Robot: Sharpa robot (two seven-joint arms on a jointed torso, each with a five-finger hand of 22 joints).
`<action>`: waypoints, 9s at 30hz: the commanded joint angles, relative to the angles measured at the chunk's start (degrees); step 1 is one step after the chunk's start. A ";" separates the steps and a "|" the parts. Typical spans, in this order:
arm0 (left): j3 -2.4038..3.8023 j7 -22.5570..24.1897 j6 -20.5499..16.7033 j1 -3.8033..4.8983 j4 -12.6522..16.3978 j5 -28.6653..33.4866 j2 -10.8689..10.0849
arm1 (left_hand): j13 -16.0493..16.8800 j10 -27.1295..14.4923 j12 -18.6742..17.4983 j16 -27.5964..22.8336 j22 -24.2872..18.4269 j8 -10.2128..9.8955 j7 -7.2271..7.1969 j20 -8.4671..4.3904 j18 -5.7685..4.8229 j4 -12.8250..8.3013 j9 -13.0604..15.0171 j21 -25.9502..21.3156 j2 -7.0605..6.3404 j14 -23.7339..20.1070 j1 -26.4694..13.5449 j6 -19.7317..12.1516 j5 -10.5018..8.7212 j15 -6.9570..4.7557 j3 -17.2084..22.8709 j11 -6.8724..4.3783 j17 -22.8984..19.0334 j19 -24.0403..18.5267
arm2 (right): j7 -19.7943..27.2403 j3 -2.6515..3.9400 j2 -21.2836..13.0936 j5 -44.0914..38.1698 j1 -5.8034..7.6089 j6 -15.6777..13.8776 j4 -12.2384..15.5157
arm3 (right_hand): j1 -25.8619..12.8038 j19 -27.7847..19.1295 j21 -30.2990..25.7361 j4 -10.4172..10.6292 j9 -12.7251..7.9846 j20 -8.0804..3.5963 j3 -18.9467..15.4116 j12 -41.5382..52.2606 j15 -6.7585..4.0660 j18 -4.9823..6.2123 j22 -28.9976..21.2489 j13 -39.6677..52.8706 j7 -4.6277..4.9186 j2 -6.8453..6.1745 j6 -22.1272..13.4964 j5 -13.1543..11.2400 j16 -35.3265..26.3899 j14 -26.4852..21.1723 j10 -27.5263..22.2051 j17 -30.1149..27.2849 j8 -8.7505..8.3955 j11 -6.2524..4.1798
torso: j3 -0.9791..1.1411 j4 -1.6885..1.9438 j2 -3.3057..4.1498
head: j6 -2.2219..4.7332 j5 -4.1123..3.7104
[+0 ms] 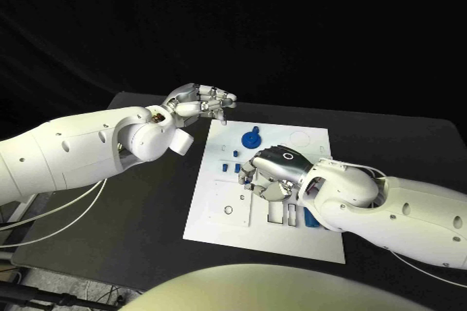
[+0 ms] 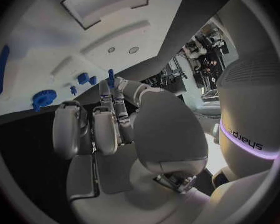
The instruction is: Assemble the parts on the task board
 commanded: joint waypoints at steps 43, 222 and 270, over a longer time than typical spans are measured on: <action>0.04 0.01 1.19 0.19 -0.66 -0.06 1.52 | -0.18 -0.55 -0.28 -0.37 -0.10 0.10 -0.03 0.22 0.67 -0.07 0.03 -0.26 0.17 -0.10 0.68 -0.30 0.41 0.35 -0.28 0.09 -0.11 0.47 | 2.33 -0.10 2.27 -0.59 -3.99 -2.68 -3.72 | 0.43 0.59 0.93 -3.68 0.02 0.46 2.95 -0.26 0.47 -0.47 8.32 1.93 0.50 0.84 -0.38 0.73 0.51 2.40 1.11 0.14 -0.67 -1.38 | 0.04 -0.09 0.02 | -0.06 6.82; -0.02 -0.95 1.12 0.12 -1.65 -0.09 1.21 | -0.46 -1.13 -0.09 -0.47 -0.04 0.55 0.05 0.26 0.68 -0.30 0.16 -0.33 0.75 -0.04 1.29 -0.47 0.44 0.41 -0.36 0.20 -0.22 0.72 | -4.95 0.24 -10.42 -3.58 2.17 1.49 -0.85 | -1.16 2.22 2.32 -0.10 -0.52 0.61 -1.47 -5.67 0.25 -0.98 10.33 -2.22 -0.03 0.11 3.16 -0.87 1.38 2.25 6.04 -0.50 -3.38 -1.91 | -0.12 -0.26 -0.22 | -0.06 0.76; -0.03 -0.90 1.17 0.12 -1.97 -0.03 2.32 | -0.51 -1.20 0.00 -0.47 -0.03 0.66 0.04 0.27 0.69 -0.22 0.18 -0.36 0.92 -0.02 1.27 -0.51 0.46 0.42 -0.37 0.20 -0.24 0.74 | -2.29 -0.18 2.75 -0.89 -1.59 2.45 3.89 | -0.82 2.06 2.02 -0.67 -0.30 0.55 -1.39 -6.59 0.35 -0.92 10.32 -2.13 0.26 0.28 2.27 -0.65 1.25 2.18 5.71 -0.81 -3.54 -1.68 | -0.13 -0.21 -0.18 | -0.06 3.25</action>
